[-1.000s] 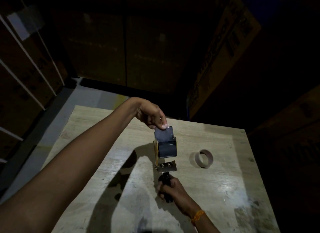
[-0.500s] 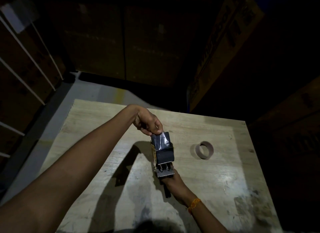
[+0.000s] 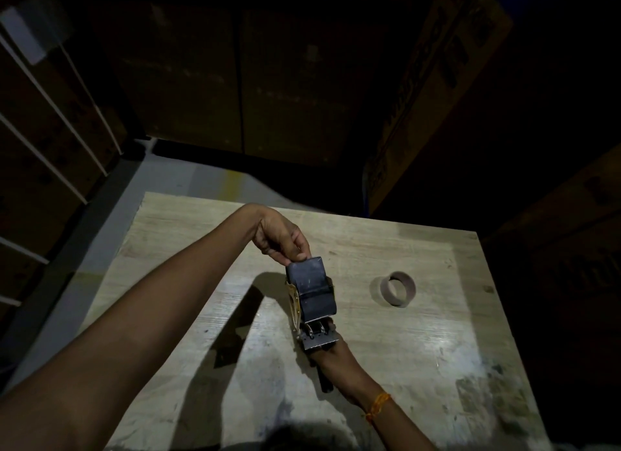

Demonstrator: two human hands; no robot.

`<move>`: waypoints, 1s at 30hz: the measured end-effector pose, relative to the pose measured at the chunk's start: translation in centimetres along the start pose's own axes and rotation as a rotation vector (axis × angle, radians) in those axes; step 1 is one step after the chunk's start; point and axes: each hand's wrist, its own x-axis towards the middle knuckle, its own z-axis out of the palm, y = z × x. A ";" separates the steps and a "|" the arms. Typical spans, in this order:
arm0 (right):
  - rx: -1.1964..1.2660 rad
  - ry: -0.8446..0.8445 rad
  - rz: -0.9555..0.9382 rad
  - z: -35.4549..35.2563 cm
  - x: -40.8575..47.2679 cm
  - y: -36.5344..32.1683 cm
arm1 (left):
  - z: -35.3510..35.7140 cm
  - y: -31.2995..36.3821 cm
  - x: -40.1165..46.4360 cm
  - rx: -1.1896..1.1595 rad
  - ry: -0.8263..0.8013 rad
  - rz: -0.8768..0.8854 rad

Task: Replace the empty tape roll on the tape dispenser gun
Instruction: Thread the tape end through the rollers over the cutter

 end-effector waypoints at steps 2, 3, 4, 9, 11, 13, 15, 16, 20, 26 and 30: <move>0.037 -0.024 -0.003 0.2 -0.4 -0.2 | -0.2 -0.1 0.0 -0.034 0.067 0.011; 0.046 -0.039 -0.004 0.3 -0.6 -0.2 | -0.3 -0.3 -0.1 -0.039 0.116 0.015; 0.045 -0.053 -0.004 0.2 -0.8 -0.2 | -0.5 -0.4 -0.2 -0.043 0.153 0.007; 0.039 -0.092 -0.031 0.1 -1.2 0.1 | -0.9 -1.1 0.0 -0.081 0.241 -0.009; 0.019 -0.073 -0.056 0.0 -1.4 0.3 | -1.2 -1.6 0.4 -0.086 0.286 -0.010; -0.001 -0.064 -0.068 -0.1 -1.2 0.5 | -1.7 -2.3 0.8 -0.107 0.337 -0.032; 0.021 -0.059 -0.042 0.0 -0.9 0.5 | -2.3 -2.8 1.1 -0.129 0.366 -0.044; 0.049 -0.055 -0.019 0.0 -0.7 0.5 | -2.4 -3.0 1.2 -0.133 0.372 -0.049; 0.163 -0.044 0.036 0.3 0.0 0.3 | -3.1 -3.5 1.5 -0.174 0.409 -0.053; 0.227 0.006 0.103 0.4 0.6 -0.2 | -3.4 -3.5 2.0 -0.220 0.442 -0.046; 0.224 0.014 0.120 0.6 0.7 -0.7 | -4.1 -3.8 2.5 -0.254 0.463 -0.044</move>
